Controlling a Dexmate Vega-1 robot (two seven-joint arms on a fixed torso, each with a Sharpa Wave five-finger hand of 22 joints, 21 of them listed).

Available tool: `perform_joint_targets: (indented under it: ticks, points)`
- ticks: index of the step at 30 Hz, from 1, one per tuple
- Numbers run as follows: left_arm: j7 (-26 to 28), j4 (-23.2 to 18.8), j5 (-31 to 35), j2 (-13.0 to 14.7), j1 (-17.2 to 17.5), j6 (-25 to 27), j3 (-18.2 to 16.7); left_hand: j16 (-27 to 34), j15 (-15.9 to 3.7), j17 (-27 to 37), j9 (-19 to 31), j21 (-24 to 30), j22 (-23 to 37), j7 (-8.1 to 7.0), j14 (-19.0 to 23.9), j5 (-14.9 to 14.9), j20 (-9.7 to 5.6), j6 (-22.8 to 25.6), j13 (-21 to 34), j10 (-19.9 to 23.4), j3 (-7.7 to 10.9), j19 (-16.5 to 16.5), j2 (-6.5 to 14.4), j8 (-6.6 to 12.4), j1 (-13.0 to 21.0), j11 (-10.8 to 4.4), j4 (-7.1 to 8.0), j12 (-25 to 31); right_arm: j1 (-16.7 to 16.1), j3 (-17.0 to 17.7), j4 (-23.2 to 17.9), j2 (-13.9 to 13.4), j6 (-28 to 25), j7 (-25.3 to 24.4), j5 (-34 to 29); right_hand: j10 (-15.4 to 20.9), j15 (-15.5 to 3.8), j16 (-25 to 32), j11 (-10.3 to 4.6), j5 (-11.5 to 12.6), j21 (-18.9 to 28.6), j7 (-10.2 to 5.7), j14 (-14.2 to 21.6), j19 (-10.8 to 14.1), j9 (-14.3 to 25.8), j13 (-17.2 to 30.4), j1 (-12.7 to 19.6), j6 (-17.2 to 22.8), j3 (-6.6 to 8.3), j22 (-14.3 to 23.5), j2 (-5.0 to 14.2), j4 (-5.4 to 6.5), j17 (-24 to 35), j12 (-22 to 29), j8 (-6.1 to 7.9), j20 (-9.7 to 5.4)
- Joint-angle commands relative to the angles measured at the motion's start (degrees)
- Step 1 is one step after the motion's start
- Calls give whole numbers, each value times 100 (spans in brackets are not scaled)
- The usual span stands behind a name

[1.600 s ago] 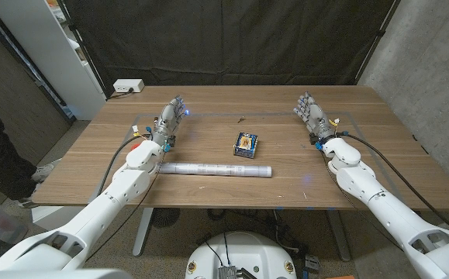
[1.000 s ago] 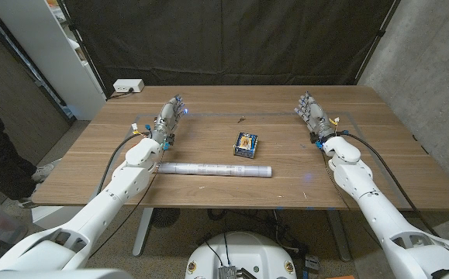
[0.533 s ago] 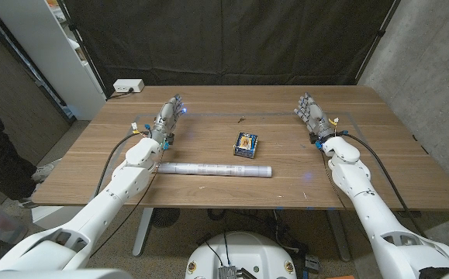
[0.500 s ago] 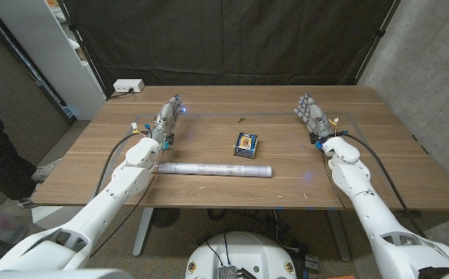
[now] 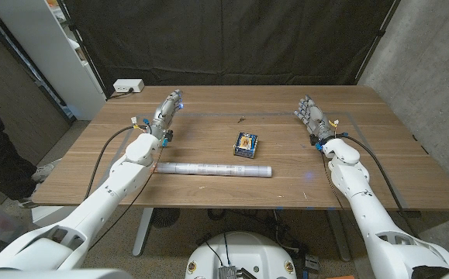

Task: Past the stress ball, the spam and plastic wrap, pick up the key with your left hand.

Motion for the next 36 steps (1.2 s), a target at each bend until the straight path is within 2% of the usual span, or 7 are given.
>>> perform_joint_targets:
  ticks: [1, 9, 16, 28, 30, 32, 36]
  points:
    - [304, -23, 543, 73, -187, 120, 72, 31, 15, 11, 24, 35, 19, 27, 76, -29, 22, 100, 27, 95, 21, 48, -6, 39, 115, 7, -83, 56, 64, 142, 142, 95, 63, 103, -124, 49, 24, 43, 28, -7, 58, 49, -42, 52, 30, 31, -17, 24, 45, 30, 128, -11, 17, 47, 46, -169]
    - [457, -81, 903, 152, -321, 266, 139, 75, 3, 26, 31, 35, 32, 22, 265, -33, 53, 173, 45, 193, 19, 68, -69, 37, 248, -34, -251, 81, 152, 179, 305, 122, 153, 154, -152, 50, 21, 44, 31, -13, 59, 53, -40, 52, 30, 31, -28, 22, 54, 29, 116, -14, 15, 47, 47, -166]
    - [552, -122, 1214, 215, -470, 392, 215, 132, -105, 73, 40, 42, 54, 58, 457, -36, 83, 297, 77, 323, 3, 89, -125, 52, 407, -24, -433, 122, 229, 205, 447, 134, 221, 205, -160, 52, 27, 44, 34, -17, 60, 56, -37, 55, 30, 31, -37, 23, 61, 29, 107, -17, 14, 48, 48, -165]
    - [661, -217, 1710, 306, -724, 623, 352, 214, -144, 155, 54, 79, 76, 32, 613, -39, 100, 573, 129, 555, -46, 175, -144, 124, 560, -13, -572, 212, 264, 233, 535, 138, 319, 251, -177, 71, 37, 48, 44, -23, 62, 58, -24, 59, 29, 31, -50, 45, 74, 29, 95, -24, 12, 55, 57, -159]
    - [798, -288, 1832, 304, -723, 729, 361, 256, -149, 182, 60, 105, 83, 46, 703, -41, 124, 726, 153, 682, -66, 239, -175, 165, 661, 2, -648, 262, 256, 230, 519, 131, 327, 251, -188, 75, 39, 48, 43, -24, 62, 59, -22, 58, 29, 31, -51, 51, 76, 29, 94, -25, 11, 57, 60, -158]
    - [874, -338, 1951, 323, -742, 807, 382, 330, -188, 212, 64, 151, 89, 42, 865, -38, 131, 896, 180, 871, -93, 355, -206, 207, 781, -39, -709, 336, 242, 221, 485, 119, 323, 239, -211, 79, 39, 49, 41, -25, 63, 69, -17, 60, 29, 31, -52, 69, 79, 29, 93, -27, 11, 58, 66, -155]
    - [877, -425, 2138, 397, -810, 935, 436, 360, -263, 227, 65, 187, 90, -9, 940, -36, 100, 1024, 201, 972, -118, 446, -282, 238, 910, -121, -769, 373, 214, 210, 418, 103, 342, 206, -240, 122, 22, 59, 43, -27, 64, 67, 18, 65, 29, 31, -53, 107, 89, 28, 89, -34, 7, 73, 79, -151]
